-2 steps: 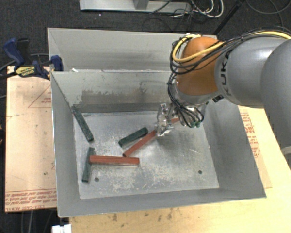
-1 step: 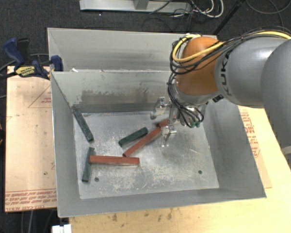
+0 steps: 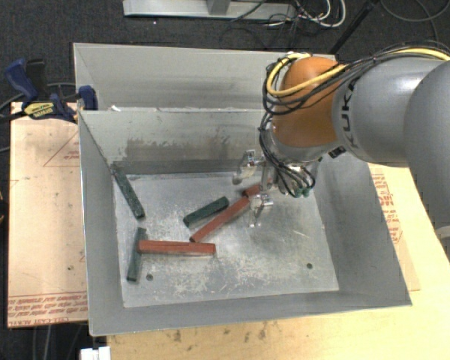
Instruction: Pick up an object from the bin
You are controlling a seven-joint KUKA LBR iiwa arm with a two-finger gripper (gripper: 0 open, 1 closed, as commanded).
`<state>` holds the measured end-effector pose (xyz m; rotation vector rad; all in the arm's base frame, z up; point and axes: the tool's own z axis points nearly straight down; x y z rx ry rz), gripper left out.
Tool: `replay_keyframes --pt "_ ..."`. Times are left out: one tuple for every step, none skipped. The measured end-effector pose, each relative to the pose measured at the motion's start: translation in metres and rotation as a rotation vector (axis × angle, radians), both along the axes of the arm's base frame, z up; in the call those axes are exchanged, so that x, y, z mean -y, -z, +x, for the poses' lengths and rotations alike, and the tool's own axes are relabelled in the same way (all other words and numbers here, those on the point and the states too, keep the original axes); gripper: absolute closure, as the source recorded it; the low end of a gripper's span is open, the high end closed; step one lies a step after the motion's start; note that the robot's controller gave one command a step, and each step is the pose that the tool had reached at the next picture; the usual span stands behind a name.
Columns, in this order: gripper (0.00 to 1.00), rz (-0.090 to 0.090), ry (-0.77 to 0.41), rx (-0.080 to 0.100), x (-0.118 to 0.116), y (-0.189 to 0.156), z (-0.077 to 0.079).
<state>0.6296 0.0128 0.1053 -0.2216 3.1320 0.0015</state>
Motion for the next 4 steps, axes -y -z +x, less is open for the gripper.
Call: replay_keyframes --pt "1.0 -0.001 -0.093 0.014 -0.046 0.026 0.024" --pt "1.0 -0.001 -0.093 0.014 -0.046 0.026 0.024" --pt "1.0 0.0 -0.137 0.005 -0.052 -0.118 0.024" --pt "1.0 0.0 -0.137 0.003 -0.052 -0.117 0.024"
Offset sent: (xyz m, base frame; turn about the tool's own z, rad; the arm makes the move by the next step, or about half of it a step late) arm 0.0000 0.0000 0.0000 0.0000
